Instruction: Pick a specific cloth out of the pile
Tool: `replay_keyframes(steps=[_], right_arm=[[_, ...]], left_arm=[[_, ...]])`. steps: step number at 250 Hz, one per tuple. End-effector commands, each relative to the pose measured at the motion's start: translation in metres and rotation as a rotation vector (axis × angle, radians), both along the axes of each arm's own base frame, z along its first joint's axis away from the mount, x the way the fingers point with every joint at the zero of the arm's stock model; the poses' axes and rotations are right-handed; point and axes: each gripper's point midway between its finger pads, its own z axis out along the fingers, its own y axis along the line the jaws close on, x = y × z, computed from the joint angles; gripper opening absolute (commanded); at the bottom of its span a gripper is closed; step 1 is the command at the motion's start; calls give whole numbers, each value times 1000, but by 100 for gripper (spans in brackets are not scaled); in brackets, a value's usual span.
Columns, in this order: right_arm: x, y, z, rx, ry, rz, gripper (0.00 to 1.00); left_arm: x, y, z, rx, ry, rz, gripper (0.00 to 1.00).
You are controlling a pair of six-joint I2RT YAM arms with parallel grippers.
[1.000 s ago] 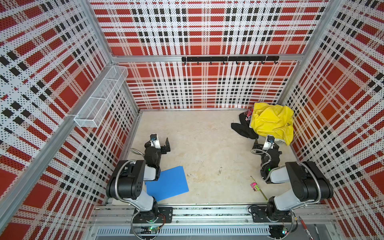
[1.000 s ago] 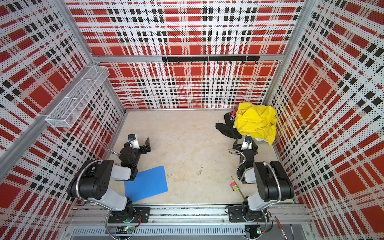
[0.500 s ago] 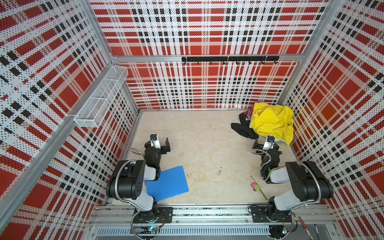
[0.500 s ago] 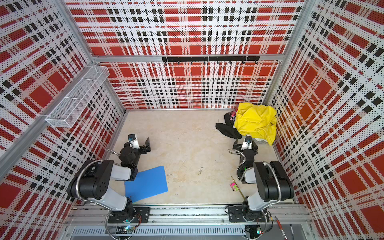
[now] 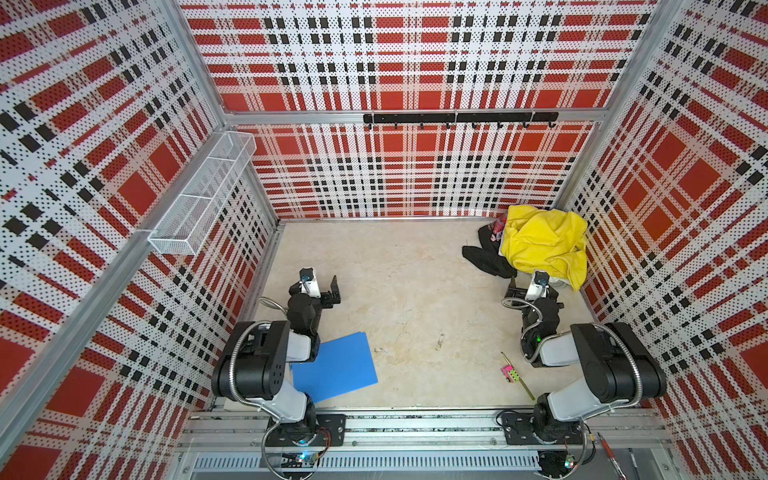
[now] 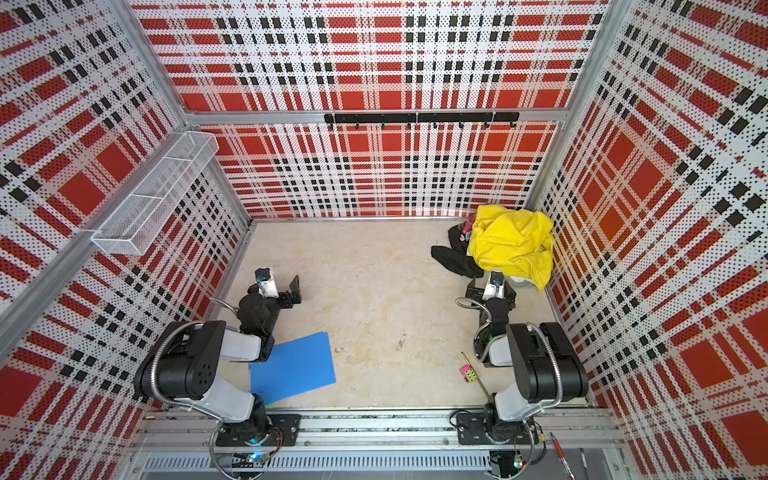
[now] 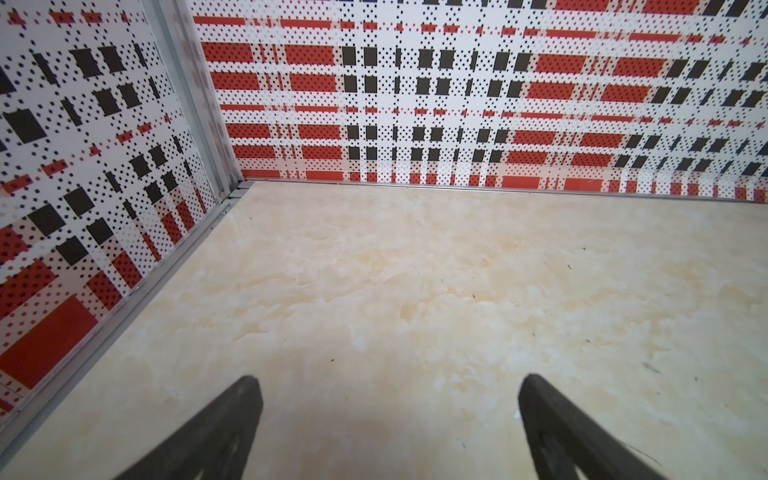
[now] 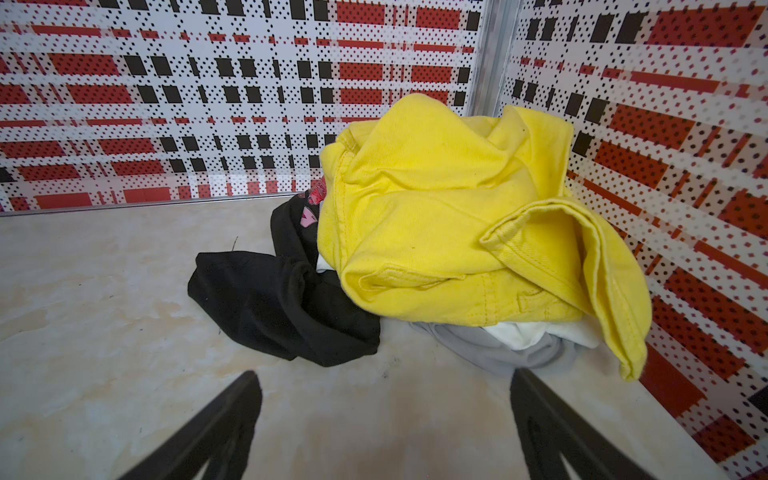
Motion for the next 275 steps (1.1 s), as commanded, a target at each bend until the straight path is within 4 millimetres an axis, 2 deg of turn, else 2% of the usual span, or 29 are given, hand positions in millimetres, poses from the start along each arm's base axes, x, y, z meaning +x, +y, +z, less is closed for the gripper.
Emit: replay_keyframes(steps=[1, 46, 70, 114, 124, 130, 169, 205, 219, 246, 258, 275], right_arm=[[-4, 0, 20, -1, -92, -1, 100], [-14, -4, 35, -6, -102, -49, 100], [-17, 1, 46, -21, -102, -52, 100], [-19, 17, 83, 12, -138, -22, 100], [-16, 20, 89, 38, -119, -15, 100], [-14, 21, 94, 60, -111, -13, 100], [-1, 29, 118, 170, -65, 3, 100], [13, 27, 133, 195, -26, -33, 100], [23, 23, 133, 201, 24, -66, 100], [49, 33, 123, 175, 156, -29, 100], [59, 39, 117, 165, 192, 3, 100], [72, 35, 107, 161, 245, -11, 100]], left_arm=[[-8, -1, 21, -11, -70, -9, 99], [-15, -11, 39, 26, -62, -11, 99], [-15, -23, 60, -11, -42, -30, 99], [-25, -65, 117, -64, -96, -100, 99], [-26, -68, 129, -90, -95, -105, 99], [-28, -82, 136, -108, -86, -144, 99], [-38, -118, 180, -186, -39, -284, 99], [-47, -147, 222, -233, -16, -440, 99], [-52, -162, 235, -209, 4, -537, 99], [-56, -183, 252, -170, 49, -670, 99], [-59, -193, 256, -154, 61, -737, 99], [-65, -206, 257, -127, 71, -821, 99]])
